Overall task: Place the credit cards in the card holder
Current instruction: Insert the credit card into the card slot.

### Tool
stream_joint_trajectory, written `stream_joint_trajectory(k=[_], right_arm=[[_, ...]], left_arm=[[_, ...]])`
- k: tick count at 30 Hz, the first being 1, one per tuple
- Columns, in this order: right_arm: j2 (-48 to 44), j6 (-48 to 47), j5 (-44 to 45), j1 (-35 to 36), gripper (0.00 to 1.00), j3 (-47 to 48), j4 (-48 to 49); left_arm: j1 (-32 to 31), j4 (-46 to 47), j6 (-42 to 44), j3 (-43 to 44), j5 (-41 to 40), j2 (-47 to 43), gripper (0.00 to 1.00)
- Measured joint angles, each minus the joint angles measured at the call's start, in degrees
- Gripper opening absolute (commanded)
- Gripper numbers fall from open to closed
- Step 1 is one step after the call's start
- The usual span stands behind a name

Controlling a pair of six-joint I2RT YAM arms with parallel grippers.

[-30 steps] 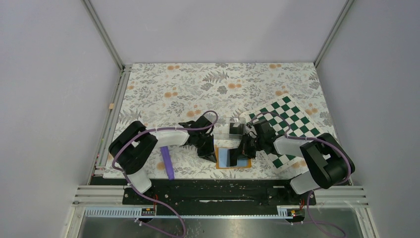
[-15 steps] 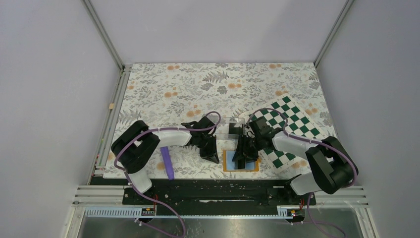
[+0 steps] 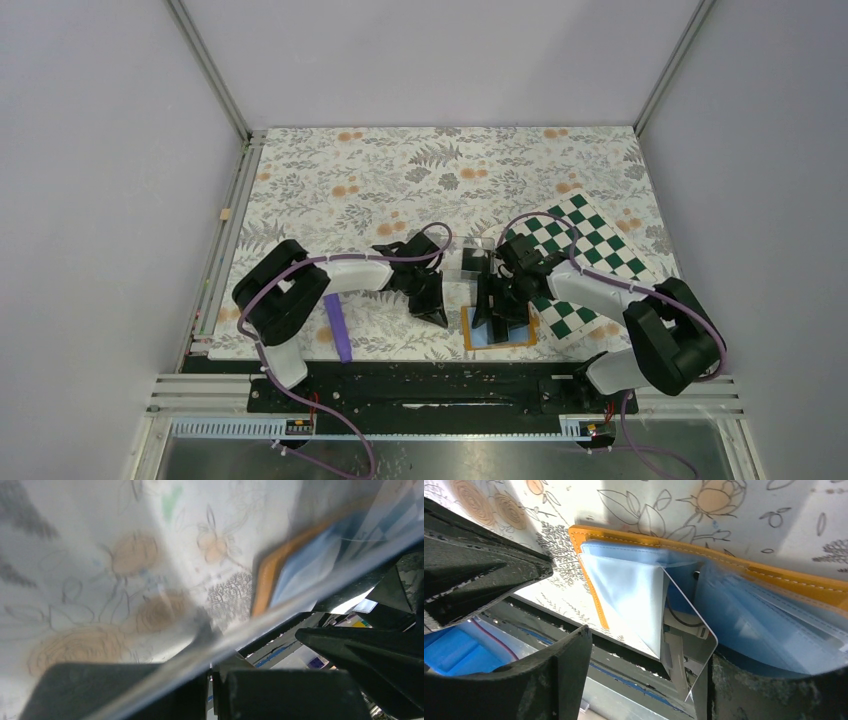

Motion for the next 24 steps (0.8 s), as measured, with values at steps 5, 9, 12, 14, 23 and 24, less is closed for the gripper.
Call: stream_joint_trajectory(k=[5, 9, 12, 14, 23, 24], right_arm=[[-0.2, -0.66, 1.33, 0.02, 0.77, 0.31, -1.64], [-0.09, -1.09, 1.64, 0.02, 0.81, 0.61, -2.32], [-0.28, -1.22, 1.62, 0.02, 0.83, 0.66, -2.4], [-0.33, -1.27, 1.6, 0.02, 0.83, 0.63, -2.4], [-1.73, -1.2, 0.79, 0.02, 0.86, -0.81, -0.66], [-1.92, -1.16, 0.68, 0.0, 0.86, -1.01, -0.39]], left_arm=[[-0.5, 0.2, -0.15, 0.79, -0.02, 0.61, 0.01], [-0.61, 0.9, -1.01, 0.76, 0.07, 0.61, 0.26], [-0.68, 3.5, -2.47, 0.57, 0.81, 0.42, 0.39], [-0.74, 6.16, -3.54, 0.13, 1.46, 0.15, 0.43], [-1.99, 16.39, -8.24, -1.2, 3.82, 1.97, 0.45], [-2.12, 17.31, -9.07, -1.2, 4.35, 2.78, 0.45]])
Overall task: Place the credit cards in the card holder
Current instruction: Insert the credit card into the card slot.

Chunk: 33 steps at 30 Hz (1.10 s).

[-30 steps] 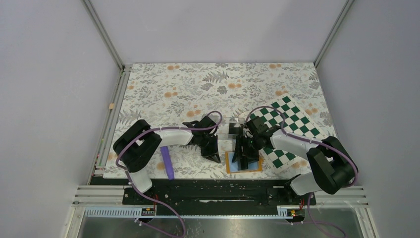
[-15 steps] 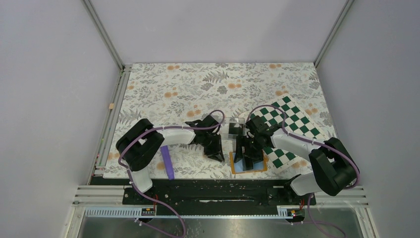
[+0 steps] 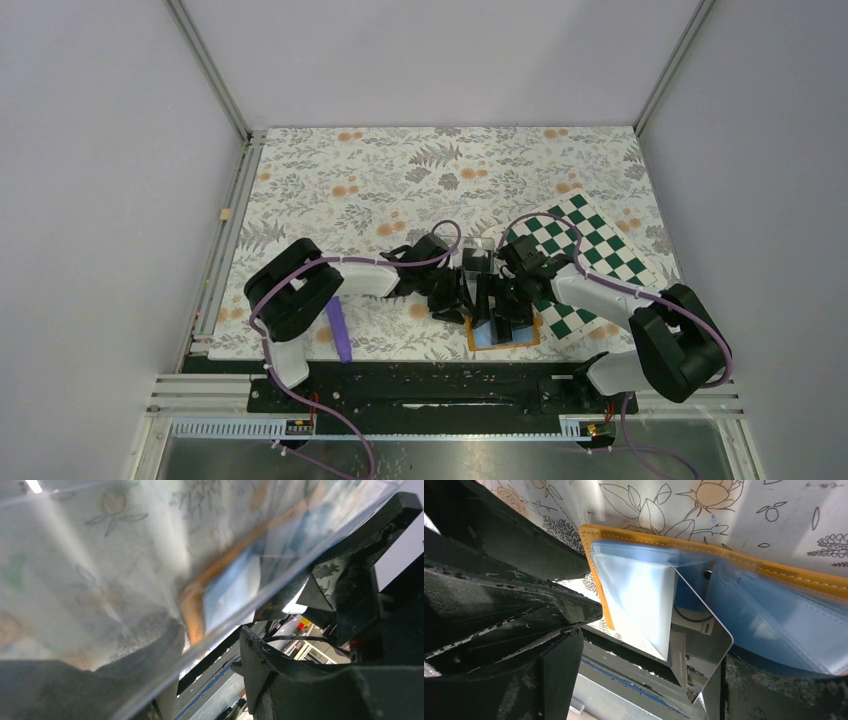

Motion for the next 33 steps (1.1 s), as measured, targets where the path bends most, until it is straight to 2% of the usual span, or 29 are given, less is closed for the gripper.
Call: stream_joint_trajectory(k=[4, 9, 13, 15, 19, 22, 28, 33], right_arm=[[-0.7, 0.2, -0.52, -0.22, 0.86, -0.83, 0.92], [-0.83, 0.5, -0.98, -0.48, 0.86, -1.11, 1.31], [-0.74, 0.7, -1.25, -0.48, 0.86, -1.18, 1.42], [-0.57, 0.79, -1.4, -0.48, 0.86, -1.16, 1.46], [-0.35, 0.81, -1.62, -0.48, 0.86, -1.16, 1.55], [-0.33, 0.83, -1.66, -0.48, 0.86, -1.16, 1.6], [-0.33, 0.83, -1.79, -0.48, 0.86, -1.16, 1.66], [-0.33, 0.83, -2.08, -0.48, 0.87, -1.25, 1.84]], left_arm=[[-0.09, 2.86, -1.51, 0.0, 1.29, 1.27, 0.4], [0.44, 5.86, -2.14, -0.98, 0.9, 1.68, 0.2], [0.9, 8.85, -2.71, -2.03, 0.17, 1.68, 0.12], [1.05, 10.93, -3.34, -2.8, 0.2, 1.68, 0.16], [1.18, 16.26, -5.27, -4.72, 0.63, 1.68, 0.36], [1.18, 18.93, -6.23, -5.27, 1.27, 1.68, 0.42], [1.14, 19.5, -5.46, -5.16, 1.95, 1.68, 0.42], [0.94, 18.67, -4.17, -4.59, 2.16, 1.68, 0.33]])
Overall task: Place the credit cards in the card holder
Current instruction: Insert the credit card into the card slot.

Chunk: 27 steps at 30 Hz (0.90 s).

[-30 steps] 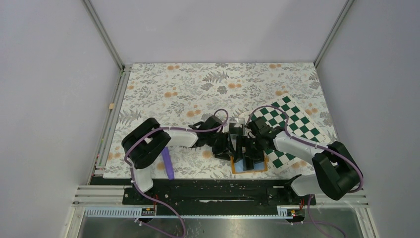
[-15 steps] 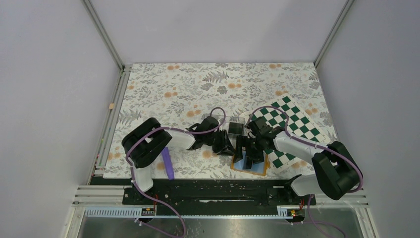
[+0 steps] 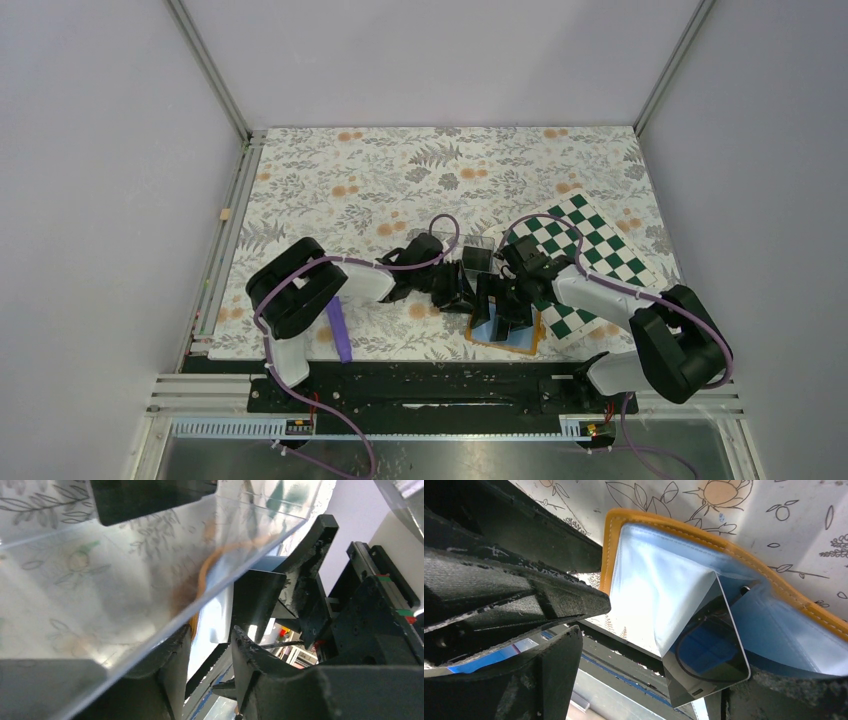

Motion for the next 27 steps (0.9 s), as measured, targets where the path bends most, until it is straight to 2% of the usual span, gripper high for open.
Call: stream_joint_trajectory(k=[5, 13, 21, 23, 26, 27], right_arm=[[-0.2, -0.13, -0.61, -0.02, 0.87, -0.48, 0.61], [0.48, -0.2, -5.03, -0.04, 0.87, -1.05, 2.58], [2.27, -0.24, -10.16, -0.07, 0.86, -1.77, 5.49], [2.69, -0.26, -11.87, -0.07, 0.87, -2.1, 6.49], [3.37, -0.26, -13.66, -0.07, 0.87, -2.27, 7.52], [3.54, -0.2, -14.08, -0.07, 0.86, -2.32, 7.8]], left_arm=[[-1.03, -0.35, 0.83, 0.31, 0.98, -0.42, 0.27], [-2.12, -11.45, 3.26, 0.11, -3.63, -6.4, 0.29], [-2.21, -7.89, 2.19, -2.23, -3.37, -6.51, 0.28], [-2.21, -6.6, 1.9, -2.69, -3.23, -6.4, 0.23], [-2.21, -3.5, 0.98, -3.96, -2.54, -6.4, 0.02], [-2.21, -2.62, 0.48, -4.33, -2.25, -6.4, 0.0]])
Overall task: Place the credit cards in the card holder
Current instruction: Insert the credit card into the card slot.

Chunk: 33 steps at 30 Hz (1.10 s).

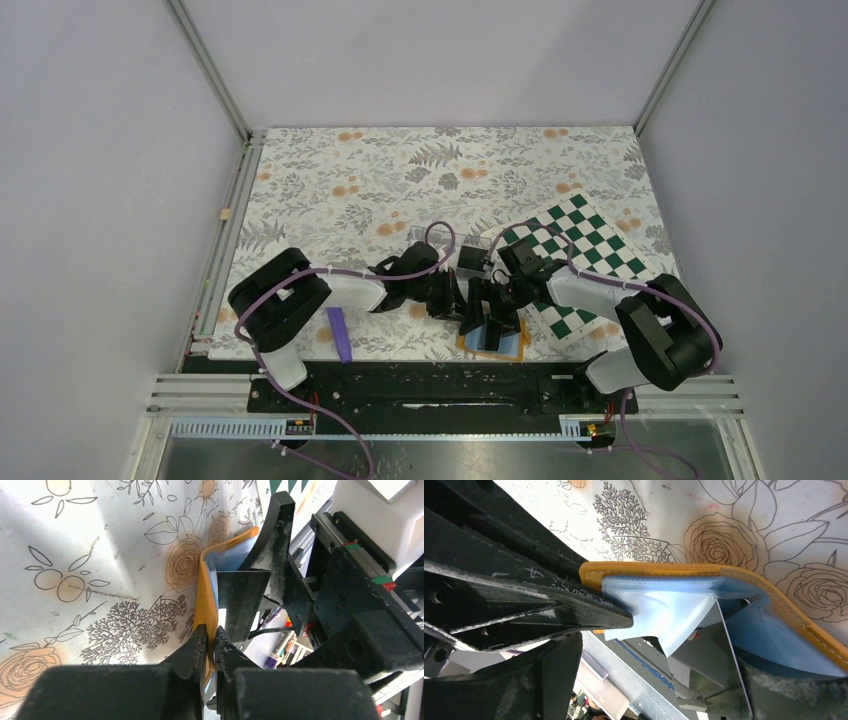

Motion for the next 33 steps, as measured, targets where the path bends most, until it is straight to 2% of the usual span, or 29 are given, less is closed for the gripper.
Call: stream_joint_trajectory(k=[5, 16, 23, 33], right_arm=[[0.11, 0.17, -0.07, 0.0, 0.87, 0.04, 0.0], [0.28, -1.09, 4.33, 0.76, 0.9, 3.34, -4.72], [0.68, -2.45, 7.54, 0.79, 0.91, 5.33, -8.26], [1.22, -3.08, 7.8, 0.79, 0.89, 5.92, -9.2]], left_arm=[[-0.13, 1.07, -0.61, -0.59, -0.07, -0.15, 0.0], [-1.51, -9.2, -0.48, -0.92, -7.21, -4.96, 0.0], [-1.51, -10.05, -0.76, -1.84, -8.39, -4.96, 0.0], [-1.55, -10.56, -0.15, -1.84, -8.66, -4.83, 0.0]])
